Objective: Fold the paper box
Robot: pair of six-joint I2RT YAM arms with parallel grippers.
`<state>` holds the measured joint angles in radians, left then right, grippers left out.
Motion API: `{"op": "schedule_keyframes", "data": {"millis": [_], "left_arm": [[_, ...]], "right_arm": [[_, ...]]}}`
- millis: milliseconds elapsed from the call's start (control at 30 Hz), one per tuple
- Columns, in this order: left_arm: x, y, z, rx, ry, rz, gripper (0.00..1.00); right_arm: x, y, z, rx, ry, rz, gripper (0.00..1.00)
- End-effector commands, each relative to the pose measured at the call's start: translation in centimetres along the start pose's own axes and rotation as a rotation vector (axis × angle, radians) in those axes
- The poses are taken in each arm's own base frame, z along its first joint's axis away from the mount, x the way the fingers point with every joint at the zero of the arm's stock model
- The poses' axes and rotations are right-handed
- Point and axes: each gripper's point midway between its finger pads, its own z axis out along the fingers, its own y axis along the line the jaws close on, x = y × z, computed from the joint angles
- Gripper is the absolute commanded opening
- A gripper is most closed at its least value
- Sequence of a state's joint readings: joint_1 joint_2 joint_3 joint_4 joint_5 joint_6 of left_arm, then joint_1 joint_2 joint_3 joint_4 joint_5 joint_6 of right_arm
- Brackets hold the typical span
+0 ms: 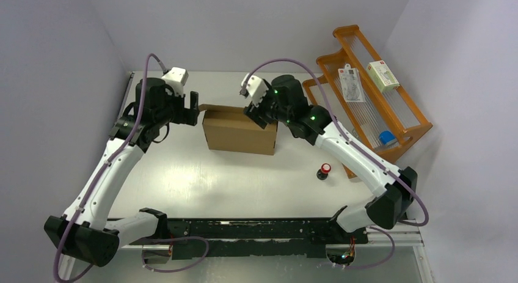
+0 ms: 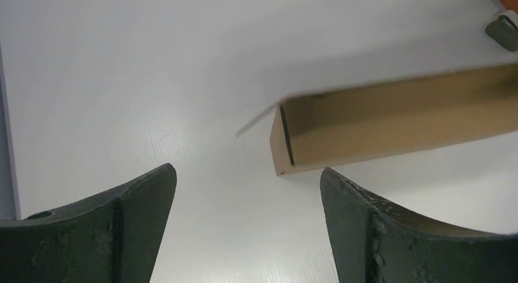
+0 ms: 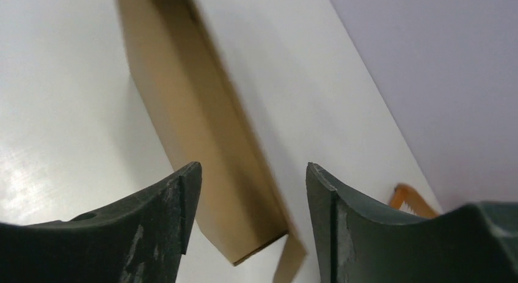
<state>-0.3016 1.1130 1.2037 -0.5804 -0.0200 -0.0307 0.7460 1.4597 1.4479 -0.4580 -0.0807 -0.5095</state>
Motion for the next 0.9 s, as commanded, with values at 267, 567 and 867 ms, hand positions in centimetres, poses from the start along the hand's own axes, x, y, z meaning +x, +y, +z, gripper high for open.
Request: {"op": "schedule_keyframes", "data": {"millis": [267,567,867], "left_arm": [[-0.4,0.3,2.9,0.014,0.063,0.072,0.91],[0.7,1.0,4.8,-0.016,0.137,0.089,0.86],[0.4,0.7,5.8,0.002,0.157,0.099,0.80]], "right_arm": [[5.7,-3.8,-4.5,0.285,0.073,0.427,0.67],[9.1,-3.8,-3.9,0.279,0.119,0.517,0.56],[9.9,-3.1,-3.2,0.247,0.137,0.527,0.39]]}}
